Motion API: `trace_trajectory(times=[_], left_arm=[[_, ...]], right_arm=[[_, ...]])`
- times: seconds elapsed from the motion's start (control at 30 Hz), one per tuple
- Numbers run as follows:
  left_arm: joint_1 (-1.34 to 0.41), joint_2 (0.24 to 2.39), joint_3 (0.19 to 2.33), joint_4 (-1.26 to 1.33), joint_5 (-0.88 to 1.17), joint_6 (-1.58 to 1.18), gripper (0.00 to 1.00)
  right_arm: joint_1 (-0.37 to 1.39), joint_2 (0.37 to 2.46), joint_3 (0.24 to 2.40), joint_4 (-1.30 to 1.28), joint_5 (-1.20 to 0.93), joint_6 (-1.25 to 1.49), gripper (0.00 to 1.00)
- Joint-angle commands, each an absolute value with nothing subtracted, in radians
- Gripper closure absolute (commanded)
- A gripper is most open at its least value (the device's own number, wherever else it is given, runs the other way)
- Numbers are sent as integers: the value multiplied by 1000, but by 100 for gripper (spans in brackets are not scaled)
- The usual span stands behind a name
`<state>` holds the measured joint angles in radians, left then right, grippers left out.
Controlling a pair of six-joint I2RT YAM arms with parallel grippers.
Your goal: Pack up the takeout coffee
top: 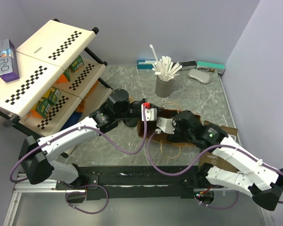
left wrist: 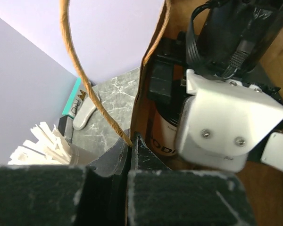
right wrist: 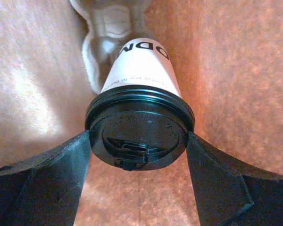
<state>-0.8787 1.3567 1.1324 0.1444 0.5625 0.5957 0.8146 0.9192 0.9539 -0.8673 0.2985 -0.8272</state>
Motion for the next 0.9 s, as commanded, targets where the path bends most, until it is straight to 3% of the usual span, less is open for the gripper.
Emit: trace_trajectory(times=[0.0,0.53,0.87], left_arm=[[-871,1307,1141,172,609,638,99],[-857,1238,1048,360,663,462,99],[-923,1213,969,425,569,557,99]], right_arm=[[816,919,923,-776,328,-873,100],[808,818,759,-555,319,-885,100],[807,833,762,-681,244,-778,100]])
